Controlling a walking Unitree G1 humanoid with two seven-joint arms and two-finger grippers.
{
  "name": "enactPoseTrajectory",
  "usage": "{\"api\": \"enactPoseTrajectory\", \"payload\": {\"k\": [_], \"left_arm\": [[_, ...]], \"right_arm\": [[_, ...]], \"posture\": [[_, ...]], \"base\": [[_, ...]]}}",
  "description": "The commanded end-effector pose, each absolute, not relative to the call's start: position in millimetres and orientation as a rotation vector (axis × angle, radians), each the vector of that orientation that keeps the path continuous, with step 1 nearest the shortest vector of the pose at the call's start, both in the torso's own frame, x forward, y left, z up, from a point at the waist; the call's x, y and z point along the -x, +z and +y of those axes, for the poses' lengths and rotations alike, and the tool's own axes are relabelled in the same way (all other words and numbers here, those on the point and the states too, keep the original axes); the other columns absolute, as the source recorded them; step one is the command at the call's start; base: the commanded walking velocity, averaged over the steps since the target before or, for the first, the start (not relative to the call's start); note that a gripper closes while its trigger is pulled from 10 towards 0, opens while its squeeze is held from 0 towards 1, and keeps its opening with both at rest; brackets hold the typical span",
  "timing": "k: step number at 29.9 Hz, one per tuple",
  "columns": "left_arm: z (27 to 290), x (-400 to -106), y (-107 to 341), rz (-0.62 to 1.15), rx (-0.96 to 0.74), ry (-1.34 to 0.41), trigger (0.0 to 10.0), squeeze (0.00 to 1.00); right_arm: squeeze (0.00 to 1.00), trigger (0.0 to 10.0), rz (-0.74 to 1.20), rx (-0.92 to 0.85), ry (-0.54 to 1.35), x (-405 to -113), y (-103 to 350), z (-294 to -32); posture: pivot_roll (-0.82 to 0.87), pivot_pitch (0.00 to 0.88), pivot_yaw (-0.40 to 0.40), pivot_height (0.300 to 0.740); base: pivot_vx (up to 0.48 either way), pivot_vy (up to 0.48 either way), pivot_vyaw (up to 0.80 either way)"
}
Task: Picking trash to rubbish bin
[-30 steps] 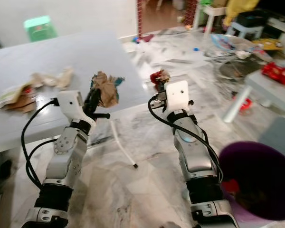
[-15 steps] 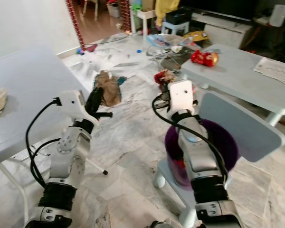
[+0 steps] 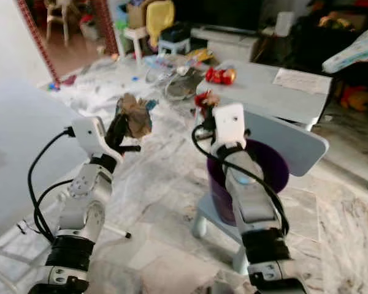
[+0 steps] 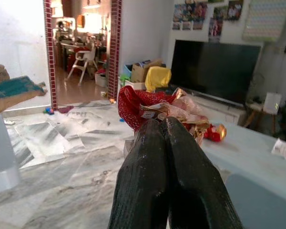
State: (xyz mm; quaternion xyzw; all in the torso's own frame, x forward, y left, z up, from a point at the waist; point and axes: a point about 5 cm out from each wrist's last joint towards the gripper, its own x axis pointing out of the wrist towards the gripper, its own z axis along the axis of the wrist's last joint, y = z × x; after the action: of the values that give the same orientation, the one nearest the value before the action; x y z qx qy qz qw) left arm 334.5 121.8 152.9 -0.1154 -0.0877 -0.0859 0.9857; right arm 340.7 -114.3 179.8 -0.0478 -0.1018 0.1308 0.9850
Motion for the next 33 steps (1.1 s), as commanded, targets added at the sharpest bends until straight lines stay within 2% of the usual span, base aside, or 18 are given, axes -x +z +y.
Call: {"api": "enactPoseTrajectory", "payload": {"k": [1, 4, 17, 18, 20, 21, 25, 26, 33], "left_arm": [[114.6, -335.9, 157.6, -0.184, 0.232, -0.19, 1.5, 0.0], [114.5, -335.8, 157.7, -0.184, 0.232, -0.19, 1.5, 0.0], [113.4, -334.1, 158.2, -0.19, 0.225, -0.2, 1.7, 0.0], [113.4, -334.2, 158.5, -0.19, 0.219, -0.202, 1.3, 0.0], [113.6, -334.4, 158.6, -0.191, 0.212, -0.202, 1.1, 0.0], [114.0, -334.5, 158.7, -0.192, 0.208, -0.202, 0.5, 0.0], [114.4, -335.0, 159.3, -0.196, 0.204, -0.201, 0.6, 0.0], [114.5, -335.1, 159.4, -0.197, 0.2, -0.2, 0.0, 0.0], [115.5, -335.0, 160.7, -0.215, 0.17, -0.208, 0.0, 0.0]], "right_arm": [[0.0, 10.0, -0.215, 0.107, 0.239, -342.3, 183.8, -121.3], [0.0, 10.0, -0.216, 0.105, 0.237, -342.3, 184.1, -121.4], [0.0, 10.0, -0.222, 0.096, 0.234, -341.0, 183.2, -121.4], [0.0, 10.0, -0.223, 0.096, 0.234, -341.1, 183.3, -121.3], [0.0, 10.0, -0.223, 0.096, 0.233, -341.3, 183.2, -121.2], [0.0, 10.0, -0.223, 0.095, 0.23, -341.8, 183.2, -121.4], [0.0, 10.0, -0.223, 0.093, 0.225, -342.7, 183.8, -122.4], [0.0, 10.0, -0.223, 0.093, 0.224, -342.8, 183.8, -122.6], [0.0, 10.0, -0.225, 0.095, 0.218, -343.2, 184.2, -123.7]], "posture": [[-0.07, 0.059, 0.066, 0.74], [-0.07, 0.059, 0.065, 0.74], [-0.07, 0.065, 0.07, 0.74], [-0.07, 0.065, 0.07, 0.74], [-0.07, 0.063, 0.072, 0.74], [-0.07, 0.063, 0.072, 0.74], [-0.07, 0.061, 0.073, 0.74], [-0.07, 0.061, 0.073, 0.74], [-0.07, 0.059, 0.074, 0.74]], "base": [[0.0, 0.0, -0.77], [0.0, 0.0, -0.57], [0.0, 0.0, 0.0], [0.0, 0.0, 0.0], [0.0, 0.0, 0.0], [0.0, 0.0, 0.0], [0.0, 0.0, 0.0], [0.0, 0.0, 0.0], [0.321, 0.0, 0.0]]}}
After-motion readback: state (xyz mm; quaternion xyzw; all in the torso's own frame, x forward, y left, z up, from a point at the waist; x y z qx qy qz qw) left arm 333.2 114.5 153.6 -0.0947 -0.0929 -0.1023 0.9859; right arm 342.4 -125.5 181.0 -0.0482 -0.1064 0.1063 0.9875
